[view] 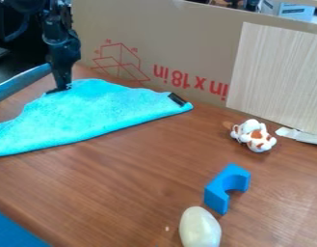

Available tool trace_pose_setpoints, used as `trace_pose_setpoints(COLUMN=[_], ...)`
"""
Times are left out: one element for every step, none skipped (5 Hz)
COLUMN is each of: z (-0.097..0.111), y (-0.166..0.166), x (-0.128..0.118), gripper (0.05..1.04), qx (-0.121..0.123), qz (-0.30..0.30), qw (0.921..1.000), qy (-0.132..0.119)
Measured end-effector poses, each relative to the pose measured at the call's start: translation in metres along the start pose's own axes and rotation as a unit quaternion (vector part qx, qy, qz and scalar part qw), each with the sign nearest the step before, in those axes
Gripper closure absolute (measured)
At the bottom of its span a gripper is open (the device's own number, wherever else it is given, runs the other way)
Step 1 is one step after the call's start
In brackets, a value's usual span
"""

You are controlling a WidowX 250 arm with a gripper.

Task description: Unfolding the clothes from top left to bottom right

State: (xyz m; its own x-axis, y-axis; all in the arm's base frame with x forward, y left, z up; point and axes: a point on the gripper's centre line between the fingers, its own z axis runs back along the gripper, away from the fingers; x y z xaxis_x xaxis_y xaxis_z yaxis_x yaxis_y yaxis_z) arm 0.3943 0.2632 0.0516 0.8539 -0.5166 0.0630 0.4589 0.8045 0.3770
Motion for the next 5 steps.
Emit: trace_pose_setpoints(z=[-0.0025,-0.0024,-0.0047,-0.0088,-0.0082], y=[-0.0014,0.0005,0.0033,0.0012,0.0023], x=[-0.0013,-0.0001,0.0015,0.0009,0.0005], gripper=[0.995,0.838,0.567,0.267,0.086], qx=[-0.008,-0.016,-0.015,-0.018,-0.016], qz=[0.003,-0.005,-0.004,-0.006,-0.005], qw=[0.9999,0.9998,0.9998,0.9997,0.9997], qy=[0.01,0.01,0.01,0.014,0.016])
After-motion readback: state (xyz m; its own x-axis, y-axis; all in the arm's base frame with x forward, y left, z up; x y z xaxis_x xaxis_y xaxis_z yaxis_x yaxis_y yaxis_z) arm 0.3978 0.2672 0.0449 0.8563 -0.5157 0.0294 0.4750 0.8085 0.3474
